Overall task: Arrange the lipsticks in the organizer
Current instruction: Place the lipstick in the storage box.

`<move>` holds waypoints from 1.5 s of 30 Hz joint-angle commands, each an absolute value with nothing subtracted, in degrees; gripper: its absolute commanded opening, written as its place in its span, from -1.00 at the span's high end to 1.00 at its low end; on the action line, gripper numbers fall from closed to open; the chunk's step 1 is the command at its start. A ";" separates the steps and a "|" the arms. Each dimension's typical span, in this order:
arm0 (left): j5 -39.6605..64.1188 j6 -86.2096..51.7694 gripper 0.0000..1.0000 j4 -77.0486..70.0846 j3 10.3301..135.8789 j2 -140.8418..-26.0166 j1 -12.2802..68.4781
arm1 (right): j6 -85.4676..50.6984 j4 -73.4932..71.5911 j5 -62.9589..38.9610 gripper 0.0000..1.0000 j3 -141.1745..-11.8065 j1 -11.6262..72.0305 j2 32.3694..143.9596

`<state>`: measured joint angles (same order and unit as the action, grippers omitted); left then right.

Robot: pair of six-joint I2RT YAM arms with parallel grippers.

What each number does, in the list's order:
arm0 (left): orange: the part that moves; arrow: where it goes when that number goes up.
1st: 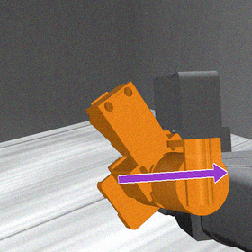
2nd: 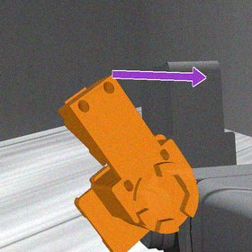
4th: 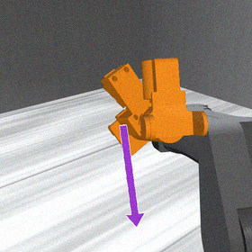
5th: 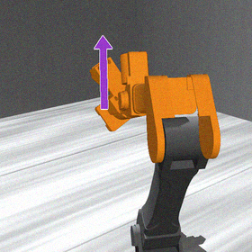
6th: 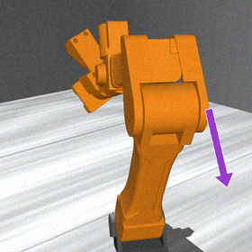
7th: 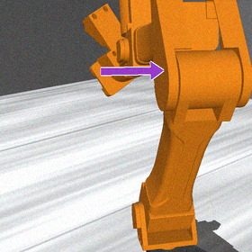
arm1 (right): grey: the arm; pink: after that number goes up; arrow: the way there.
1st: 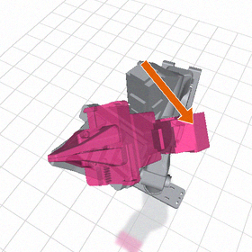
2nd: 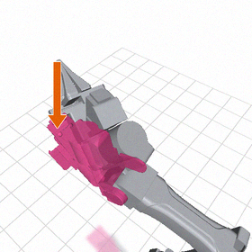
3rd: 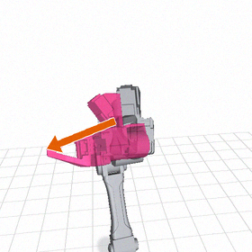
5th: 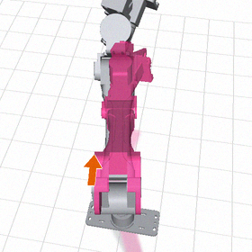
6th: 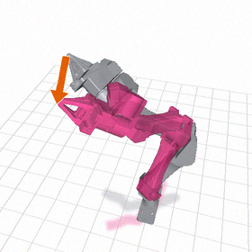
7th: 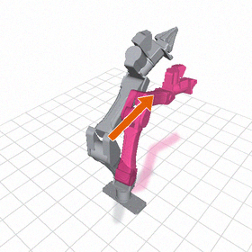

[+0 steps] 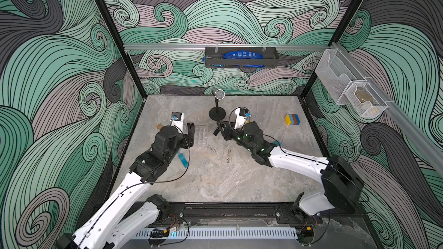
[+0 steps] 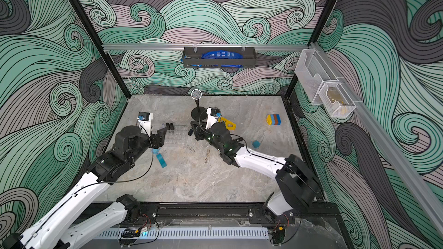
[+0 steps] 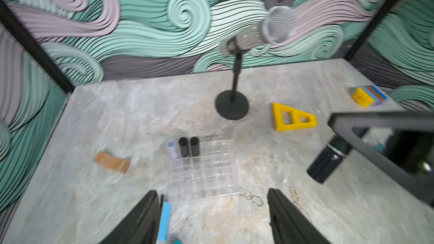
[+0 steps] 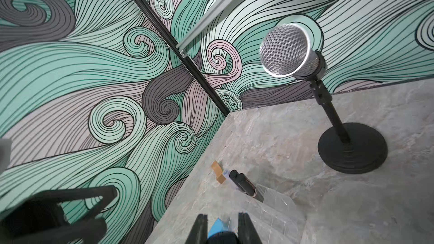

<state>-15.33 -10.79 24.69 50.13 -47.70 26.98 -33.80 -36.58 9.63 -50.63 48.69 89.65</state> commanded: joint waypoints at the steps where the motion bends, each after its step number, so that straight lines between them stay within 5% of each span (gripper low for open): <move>1: -13.22 -13.99 -0.47 32.33 50.98 -49.43 23.99 | -19.99 -52.22 18.75 0.73 -53.44 51.28 96.56; 18: -13.21 -13.76 -0.46 29.33 45.74 -48.56 20.46 | -12.29 -54.57 17.75 0.75 -75.68 52.64 126.47; 45: -12.14 -14.11 -0.42 27.78 44.39 -49.26 20.56 | -15.10 -49.81 19.02 0.75 -83.73 49.74 134.93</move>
<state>-12.45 -13.76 28.69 44.62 -49.63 20.69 -14.76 -50.76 17.50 -82.81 49.65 133.64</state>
